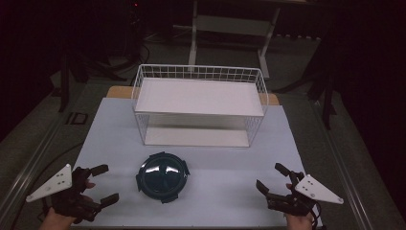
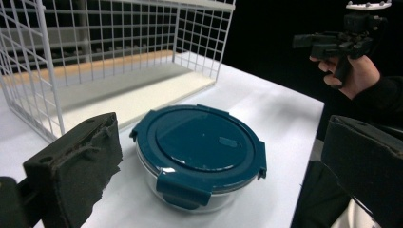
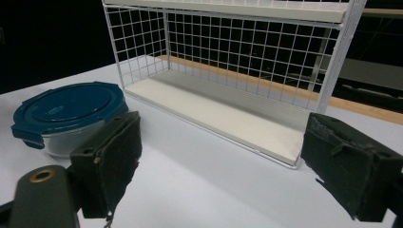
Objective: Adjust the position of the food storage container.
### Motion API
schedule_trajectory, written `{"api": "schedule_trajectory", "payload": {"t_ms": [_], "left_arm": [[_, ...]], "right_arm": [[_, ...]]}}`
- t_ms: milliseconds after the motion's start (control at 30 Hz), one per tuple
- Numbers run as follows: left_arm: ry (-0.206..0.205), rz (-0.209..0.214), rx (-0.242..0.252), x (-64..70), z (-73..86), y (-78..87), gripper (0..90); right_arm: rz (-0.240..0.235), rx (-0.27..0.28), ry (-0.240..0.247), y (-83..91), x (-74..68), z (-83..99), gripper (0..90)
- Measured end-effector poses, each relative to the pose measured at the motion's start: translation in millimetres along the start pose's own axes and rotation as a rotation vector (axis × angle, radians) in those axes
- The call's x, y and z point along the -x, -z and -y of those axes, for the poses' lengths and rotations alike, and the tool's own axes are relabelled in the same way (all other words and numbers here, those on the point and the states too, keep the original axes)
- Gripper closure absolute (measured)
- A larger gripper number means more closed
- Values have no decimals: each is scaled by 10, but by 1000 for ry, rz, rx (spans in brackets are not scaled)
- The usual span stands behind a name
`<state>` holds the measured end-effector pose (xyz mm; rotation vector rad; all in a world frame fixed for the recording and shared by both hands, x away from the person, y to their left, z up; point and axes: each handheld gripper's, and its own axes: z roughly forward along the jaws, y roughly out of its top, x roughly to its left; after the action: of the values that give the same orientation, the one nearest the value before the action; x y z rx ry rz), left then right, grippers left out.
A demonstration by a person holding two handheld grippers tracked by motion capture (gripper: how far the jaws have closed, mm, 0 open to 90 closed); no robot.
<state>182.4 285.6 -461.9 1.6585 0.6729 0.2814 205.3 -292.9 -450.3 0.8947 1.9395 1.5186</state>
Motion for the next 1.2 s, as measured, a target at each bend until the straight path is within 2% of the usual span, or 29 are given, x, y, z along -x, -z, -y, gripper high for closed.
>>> {"api": "schedule_trajectory", "payload": {"t_ms": [100,133,167,200,233,267,367,400,467,500,533,600,633,667,733,800,933,1000,1200], "left_arm": [[19,6,-44,-47,4,-21,0],[26,8,-74,-64,2,-37,0],[26,8,-74,-64,2,-37,0],[32,12,-126,-89,4,-72,0],[32,12,-126,-89,4,-72,0],[38,3,-161,-118,9,-107,0],[30,-4,-184,-145,23,-124,0],[31,-6,-222,-174,44,-142,22],[21,-3,-253,-192,79,-151,96],[21,-3,-253,-192,79,-151,144],[26,17,-282,-220,116,-166,182],[26,28,-301,-228,134,-177,316],[18,28,-321,-233,152,-192,316],[13,32,-350,-243,178,-215,373],[6,22,-375,-252,210,-253,534],[-9,20,-415,-260,238,-300,601],[-2,25,-480,-290,301,-400,668],[7,22,-499,-296,318,-441,711],[-21,5,-546,-296,299,-546,883]], "right_arm": [[-2,3,-5,-3,2,1,131],[0,3,-4,-3,1,0,131],[0,3,-4,-3,1,0,131],[0,2,-2,-5,0,1,131],[0,2,-2,-5,0,1,131],[-1,-1,0,-8,-2,4,131],[-1,-2,1,-8,-4,6,131],[-1,-3,2,-9,-5,6,131],[-3,-2,0,-10,-4,8,131],[-3,-2,0,-10,-4,8,131],[-4,-3,0,-13,0,10,131],[-8,-4,-5,-16,2,13,131],[-8,-4,-5,-16,2,13,131],[-8,-4,-5,-16,2,14,131],[-9,-4,-7,-14,3,14,131],[-11,-5,-10,-16,2,16,131],[-11,-7,-9,-20,5,21,131],[-11,-7,-8,-17,7,21,131],[-11,-11,-12,-24,10,29,131]]}}
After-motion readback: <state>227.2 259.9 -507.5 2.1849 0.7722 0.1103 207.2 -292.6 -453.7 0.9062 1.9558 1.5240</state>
